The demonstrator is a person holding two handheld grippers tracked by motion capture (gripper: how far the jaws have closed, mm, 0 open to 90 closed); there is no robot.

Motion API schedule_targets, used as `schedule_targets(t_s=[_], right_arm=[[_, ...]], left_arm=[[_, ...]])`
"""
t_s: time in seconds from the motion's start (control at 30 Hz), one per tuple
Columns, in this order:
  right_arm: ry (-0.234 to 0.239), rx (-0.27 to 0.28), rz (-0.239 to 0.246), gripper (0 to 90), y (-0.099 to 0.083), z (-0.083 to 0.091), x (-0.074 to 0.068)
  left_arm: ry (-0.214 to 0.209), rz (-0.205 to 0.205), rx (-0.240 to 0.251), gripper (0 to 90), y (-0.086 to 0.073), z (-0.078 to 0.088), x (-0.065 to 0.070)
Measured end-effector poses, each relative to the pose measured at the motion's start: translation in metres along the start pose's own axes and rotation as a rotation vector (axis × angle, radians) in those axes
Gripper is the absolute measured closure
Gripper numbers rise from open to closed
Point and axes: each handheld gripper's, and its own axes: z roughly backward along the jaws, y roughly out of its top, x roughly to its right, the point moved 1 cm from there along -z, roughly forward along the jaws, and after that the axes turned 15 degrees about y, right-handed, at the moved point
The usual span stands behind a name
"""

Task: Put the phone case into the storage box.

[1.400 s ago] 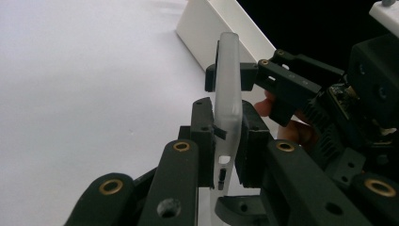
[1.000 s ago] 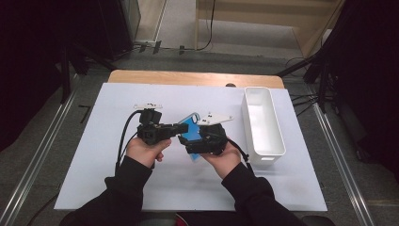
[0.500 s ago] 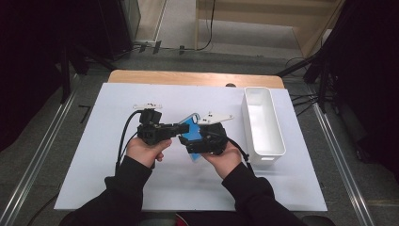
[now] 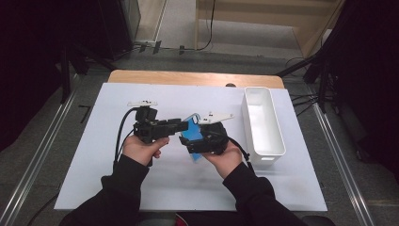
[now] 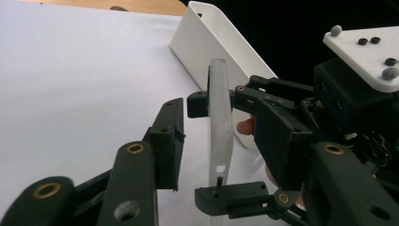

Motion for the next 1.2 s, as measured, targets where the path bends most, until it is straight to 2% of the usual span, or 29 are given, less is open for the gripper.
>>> schedule_targets(t_s=[0.2, 0.3, 0.43, 0.73, 1.03, 1.2], right_arm=[[-0.01, 0.002, -0.012, 14.9, 0.0, 0.003, 0.004], [-0.011, 0.003, -0.019, 14.9, 0.0, 0.004, 0.005], [-0.022, 0.003, -0.02, 14.9, 0.0, 0.006, 0.008], [-0.049, 0.011, -0.038, 14.9, -0.001, 0.013, 0.019], [-0.076, 0.022, -0.054, 14.9, 0.0, 0.021, 0.028], [-0.089, 0.036, -0.058, 14.9, 0.002, 0.027, 0.032]], left_arm=[[-0.007, 0.001, 0.005, 45.7, 0.001, 0.001, 0.0], [-0.027, -0.022, 0.004, 41.1, 0.001, 0.0, -0.001], [-0.029, -0.046, -0.001, 35.6, 0.0, 0.0, -0.001], [-0.036, -0.057, -0.004, 33.3, 0.0, 0.002, -0.001], [-0.061, -0.095, -0.03, 30.4, -0.003, -0.001, -0.001], [-0.069, -0.115, -0.027, 30.3, -0.006, -0.003, 0.0]])
